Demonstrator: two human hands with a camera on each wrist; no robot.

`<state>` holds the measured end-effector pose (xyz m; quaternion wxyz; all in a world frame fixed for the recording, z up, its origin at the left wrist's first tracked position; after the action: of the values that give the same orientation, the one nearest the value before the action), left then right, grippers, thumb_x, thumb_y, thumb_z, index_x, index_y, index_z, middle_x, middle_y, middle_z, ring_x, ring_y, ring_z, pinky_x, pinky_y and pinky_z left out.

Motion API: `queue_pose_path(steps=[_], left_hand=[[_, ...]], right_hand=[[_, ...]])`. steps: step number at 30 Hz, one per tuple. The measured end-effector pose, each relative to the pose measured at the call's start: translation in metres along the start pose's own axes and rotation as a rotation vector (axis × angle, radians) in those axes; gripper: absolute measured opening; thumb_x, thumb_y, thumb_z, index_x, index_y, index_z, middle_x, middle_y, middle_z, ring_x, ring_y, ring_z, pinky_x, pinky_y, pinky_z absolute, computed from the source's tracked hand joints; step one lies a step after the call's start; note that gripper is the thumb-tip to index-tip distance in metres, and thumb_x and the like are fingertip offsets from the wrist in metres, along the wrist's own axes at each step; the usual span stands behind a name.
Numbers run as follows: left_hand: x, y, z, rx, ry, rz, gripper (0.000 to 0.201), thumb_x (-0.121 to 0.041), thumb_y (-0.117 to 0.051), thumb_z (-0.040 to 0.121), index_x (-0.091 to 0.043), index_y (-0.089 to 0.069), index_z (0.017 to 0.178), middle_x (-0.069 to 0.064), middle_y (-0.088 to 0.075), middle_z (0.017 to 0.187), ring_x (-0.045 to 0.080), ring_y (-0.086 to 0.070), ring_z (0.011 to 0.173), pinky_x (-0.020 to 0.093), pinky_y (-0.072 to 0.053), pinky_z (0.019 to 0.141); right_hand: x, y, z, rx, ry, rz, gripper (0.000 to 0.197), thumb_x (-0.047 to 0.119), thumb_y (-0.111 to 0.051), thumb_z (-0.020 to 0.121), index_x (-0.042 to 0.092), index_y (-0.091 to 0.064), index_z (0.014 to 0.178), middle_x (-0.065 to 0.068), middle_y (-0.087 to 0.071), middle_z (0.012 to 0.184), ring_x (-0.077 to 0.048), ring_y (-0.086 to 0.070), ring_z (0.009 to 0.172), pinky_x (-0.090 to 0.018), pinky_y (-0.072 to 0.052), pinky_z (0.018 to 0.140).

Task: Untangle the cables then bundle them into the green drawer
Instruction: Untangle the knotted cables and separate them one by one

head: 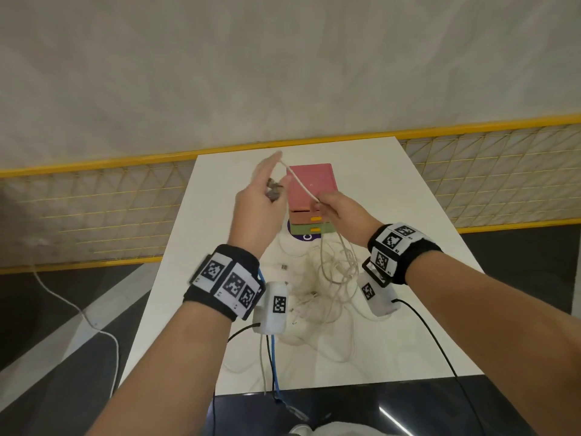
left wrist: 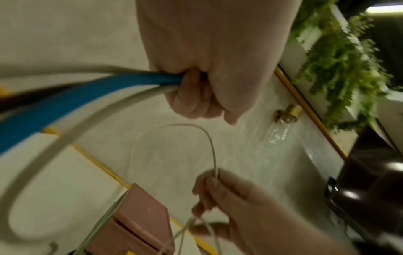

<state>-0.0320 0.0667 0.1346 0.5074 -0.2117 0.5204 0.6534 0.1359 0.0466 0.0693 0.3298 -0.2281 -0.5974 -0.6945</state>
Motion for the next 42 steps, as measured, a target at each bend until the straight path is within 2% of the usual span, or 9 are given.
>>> queue_pose_path(steps=[5,8,12,19,26,31,34,37,42], left_hand=[[-0.001,-0.026,-0.002,0.232,-0.029,0.339,0.029,-0.040,-0.056,0.097,-0.011,-0.057,0.103,0.000,-0.058,0.072,0.027,-0.059,0.073,0.033,-0.046,0.064],[-0.006,-0.014,0.004,0.108,-0.071,0.318,0.024,-0.032,-0.059,0.097,-0.012,-0.051,0.087,-0.005,-0.051,0.061,0.019,-0.050,0.059,0.028,-0.035,0.056],[-0.017,0.015,0.009,-0.084,-0.080,0.166,0.026,-0.035,-0.057,0.097,-0.011,-0.055,0.089,0.005,-0.062,0.069,0.020,-0.054,0.060,0.027,-0.040,0.053],[-0.014,-0.022,-0.001,0.209,-0.044,0.244,0.038,-0.030,-0.057,0.097,-0.022,-0.052,0.134,-0.003,-0.064,0.078,0.018,-0.061,0.072,0.029,-0.050,0.069],[-0.007,-0.014,0.006,-0.009,-0.029,0.156,0.022,-0.033,-0.055,0.099,-0.016,-0.053,0.086,0.003,-0.057,0.063,0.026,-0.055,0.064,0.032,-0.038,0.057],[0.000,-0.008,0.005,-0.025,0.027,0.088,0.008,-0.022,-0.056,0.098,-0.021,-0.060,0.105,0.000,-0.061,0.070,0.020,-0.059,0.067,0.031,-0.049,0.067],[0.005,-0.025,0.004,0.171,0.060,0.182,0.036,-0.025,-0.055,0.098,-0.027,-0.054,0.134,-0.003,-0.059,0.079,0.015,-0.059,0.075,0.026,-0.048,0.074],[0.009,-0.039,0.003,0.293,0.079,0.316,0.027,-0.034,-0.054,0.098,-0.011,-0.064,0.108,0.007,-0.068,0.087,0.026,-0.063,0.084,0.032,-0.048,0.072],[0.001,-0.017,0.009,0.029,-0.008,0.273,0.020,-0.026,-0.057,0.098,-0.013,-0.055,0.084,0.000,-0.058,0.065,0.020,-0.053,0.060,0.030,-0.038,0.057]], right_hand=[[0.027,0.003,0.009,-0.031,0.164,-0.108,0.018,0.007,-0.042,0.099,0.004,-0.060,0.098,0.005,-0.044,0.082,-0.022,-0.045,0.082,-0.023,-0.033,0.074],[0.009,0.002,0.003,-0.009,0.075,-0.096,0.021,0.006,-0.039,0.099,0.007,-0.054,0.086,-0.008,-0.048,0.085,-0.020,-0.048,0.078,-0.034,-0.044,0.079],[-0.020,0.005,-0.019,0.023,-0.132,-0.065,0.021,0.005,-0.036,0.101,0.007,-0.054,0.090,-0.004,-0.049,0.090,-0.007,-0.050,0.076,-0.008,-0.037,0.071],[-0.003,0.010,0.002,-0.105,-0.052,-0.087,0.023,0.009,-0.044,0.098,-0.002,-0.064,0.091,-0.007,-0.053,0.085,-0.020,-0.050,0.079,-0.028,-0.038,0.072],[-0.005,0.004,0.005,-0.064,-0.120,0.037,0.021,0.005,-0.037,0.099,0.002,-0.053,0.084,-0.007,-0.059,0.079,-0.027,-0.060,0.075,-0.032,-0.048,0.071],[-0.026,-0.009,0.000,-0.006,-0.243,0.057,0.021,0.008,-0.038,0.100,0.001,-0.057,0.092,-0.008,-0.061,0.089,-0.025,-0.060,0.080,-0.032,-0.046,0.076],[-0.007,-0.010,0.004,0.004,-0.131,0.051,0.022,0.004,-0.041,0.098,-0.001,-0.062,0.095,-0.007,-0.062,0.083,-0.013,-0.060,0.077,-0.026,-0.046,0.074],[0.013,-0.010,0.009,-0.043,0.009,-0.058,0.020,0.004,-0.044,0.096,0.001,-0.064,0.098,-0.007,-0.060,0.085,-0.015,-0.054,0.078,-0.028,-0.042,0.073],[-0.010,-0.019,0.003,-0.050,-0.098,-0.051,0.020,0.011,-0.044,0.098,0.003,-0.055,0.085,-0.012,-0.058,0.078,-0.028,-0.055,0.072,-0.035,-0.044,0.065]])
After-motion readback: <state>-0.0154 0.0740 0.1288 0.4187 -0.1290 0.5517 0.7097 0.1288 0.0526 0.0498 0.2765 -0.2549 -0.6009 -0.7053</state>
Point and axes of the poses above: each hand's wrist, its own z-axis towards the middle knuckle, its own y-axis out of the back of the hand, x = y × z, the point moved 5 cm from there along z, towards the middle knuckle
